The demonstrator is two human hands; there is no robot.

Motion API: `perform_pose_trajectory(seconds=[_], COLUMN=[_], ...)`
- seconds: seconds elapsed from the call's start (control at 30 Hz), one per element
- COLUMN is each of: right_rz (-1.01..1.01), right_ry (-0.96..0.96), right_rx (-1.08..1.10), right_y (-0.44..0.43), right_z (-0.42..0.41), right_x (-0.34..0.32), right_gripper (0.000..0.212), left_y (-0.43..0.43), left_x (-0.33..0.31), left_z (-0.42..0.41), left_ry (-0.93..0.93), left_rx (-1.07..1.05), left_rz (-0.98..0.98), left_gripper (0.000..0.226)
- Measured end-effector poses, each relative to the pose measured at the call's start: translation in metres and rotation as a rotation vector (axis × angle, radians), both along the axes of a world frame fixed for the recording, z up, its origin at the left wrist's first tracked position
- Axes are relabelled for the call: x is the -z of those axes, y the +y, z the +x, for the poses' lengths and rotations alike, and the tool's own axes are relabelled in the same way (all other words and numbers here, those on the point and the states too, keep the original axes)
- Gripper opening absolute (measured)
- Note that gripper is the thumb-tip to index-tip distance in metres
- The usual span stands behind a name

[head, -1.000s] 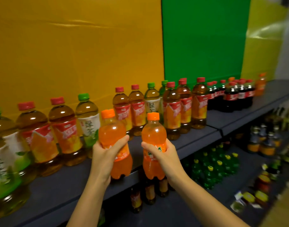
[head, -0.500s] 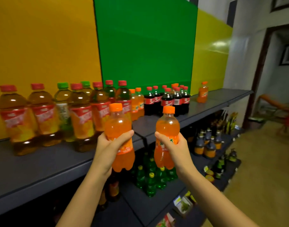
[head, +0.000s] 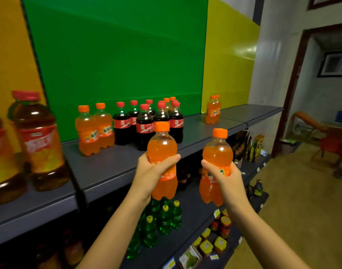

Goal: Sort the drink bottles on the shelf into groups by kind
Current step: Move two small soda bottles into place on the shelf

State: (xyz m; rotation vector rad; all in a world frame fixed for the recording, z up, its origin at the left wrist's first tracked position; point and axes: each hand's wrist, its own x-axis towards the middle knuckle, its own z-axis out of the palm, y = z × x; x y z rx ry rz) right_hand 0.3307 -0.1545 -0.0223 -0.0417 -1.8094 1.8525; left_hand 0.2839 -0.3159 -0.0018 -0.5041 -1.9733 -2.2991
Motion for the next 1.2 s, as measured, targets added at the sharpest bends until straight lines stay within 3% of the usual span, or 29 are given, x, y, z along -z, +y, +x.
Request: perform_pose_trajectory(seconds=[0.23,0.47,0.63,0.9,1.1,1.2], right_rz=[0.009,0.049,0.049,0.094,0.110,0.137], right_ry=[0.041,0.112,0.132,0.119,0.144,0.145], right_rx=[0.025,-0.010,-0.024,-0.211,-0.342,-0.381], right_y=[0.095,0.168,0.202,0.238,0.246,0.243], right_z=[-0.100,-0.198,-0.269,-0.377,-0.435,-0.453], right_x=[-0.007,-0.033,-0.030,-0.014,-0.012,-0.007], right_gripper=[0.021,0.039,0.046,0.065,0.042,0.039], left_y=[0.107,0.195,0.233,0.270,0.279,0.279], left_x=[-0.003,-0.024,-0.029,-0.018,-0.004,-0.002], left_z=[-0.094,-0.190,-0.245,-0.320,-0.359,-0.368], left_ry=[-0.038,-0.027,-0.012,0.056,0.100,0.114], left_rx=[0.080,0.058,-0.081,-0.365,-0.606,-0.682], left_rz=[0.021,0.084,0.109,0.038,-0.115,-0.171], left_gripper=[0.021,0.026,0.046,0.054,0.071,0.064])
